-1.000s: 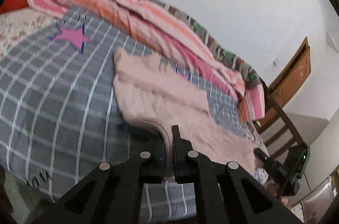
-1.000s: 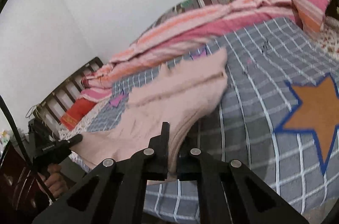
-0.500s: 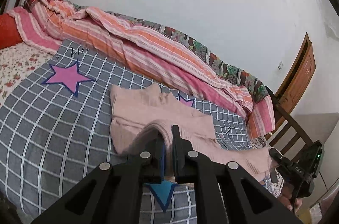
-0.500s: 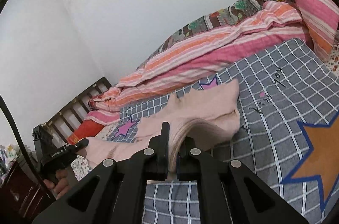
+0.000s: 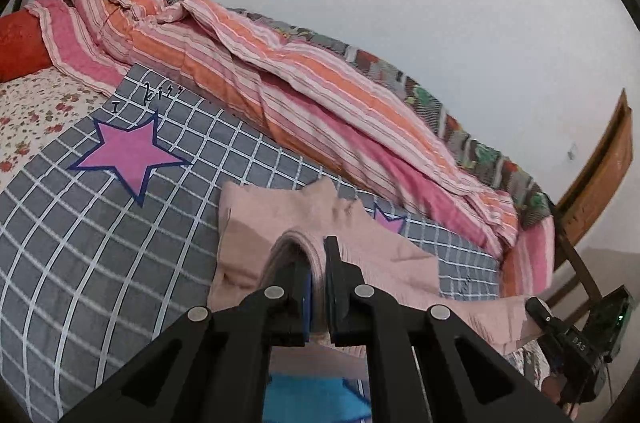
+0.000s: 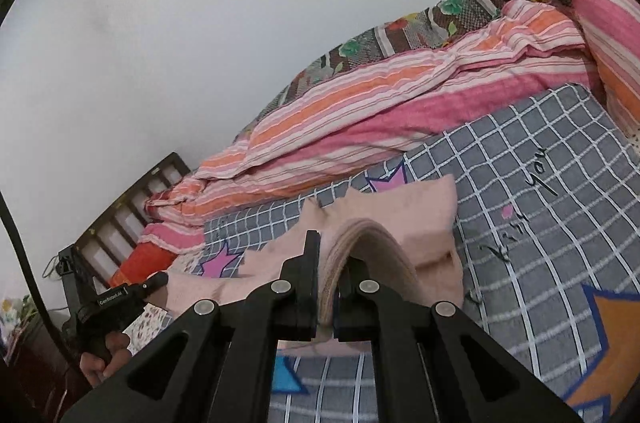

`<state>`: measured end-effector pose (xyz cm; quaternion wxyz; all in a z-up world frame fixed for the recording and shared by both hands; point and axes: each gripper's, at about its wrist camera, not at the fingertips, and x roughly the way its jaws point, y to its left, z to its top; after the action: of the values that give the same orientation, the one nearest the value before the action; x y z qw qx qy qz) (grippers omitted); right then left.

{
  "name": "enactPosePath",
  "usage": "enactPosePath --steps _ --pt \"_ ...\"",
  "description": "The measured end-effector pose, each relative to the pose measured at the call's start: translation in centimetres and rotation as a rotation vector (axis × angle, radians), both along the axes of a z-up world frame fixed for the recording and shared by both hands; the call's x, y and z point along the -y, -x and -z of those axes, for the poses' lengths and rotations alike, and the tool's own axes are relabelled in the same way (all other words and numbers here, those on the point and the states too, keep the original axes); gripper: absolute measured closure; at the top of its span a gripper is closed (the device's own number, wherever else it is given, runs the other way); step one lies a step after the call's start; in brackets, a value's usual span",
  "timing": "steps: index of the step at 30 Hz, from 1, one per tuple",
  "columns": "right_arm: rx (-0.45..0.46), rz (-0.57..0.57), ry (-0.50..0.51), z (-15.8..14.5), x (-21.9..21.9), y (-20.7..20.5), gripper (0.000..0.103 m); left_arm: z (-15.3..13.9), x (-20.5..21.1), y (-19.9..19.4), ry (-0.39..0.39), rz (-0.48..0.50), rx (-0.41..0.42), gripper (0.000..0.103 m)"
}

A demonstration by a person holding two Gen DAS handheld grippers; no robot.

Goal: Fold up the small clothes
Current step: 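Lift the hem with both tools and fold it up toward the collar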

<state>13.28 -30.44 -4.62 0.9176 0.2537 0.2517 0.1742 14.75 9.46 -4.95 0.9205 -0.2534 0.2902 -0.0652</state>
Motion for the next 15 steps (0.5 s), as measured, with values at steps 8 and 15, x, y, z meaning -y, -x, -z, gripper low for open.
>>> enactPosePath --steps 8,15 --pt "-0.14 0.055 -0.021 1.7 -0.3 -8.3 0.098 2.1 -0.1 -7.4 -0.016 -0.018 -0.075 0.097" --pt "-0.223 0.075 -0.012 4.7 -0.9 -14.4 0.098 5.6 -0.1 -12.9 0.004 -0.038 -0.158 0.097"
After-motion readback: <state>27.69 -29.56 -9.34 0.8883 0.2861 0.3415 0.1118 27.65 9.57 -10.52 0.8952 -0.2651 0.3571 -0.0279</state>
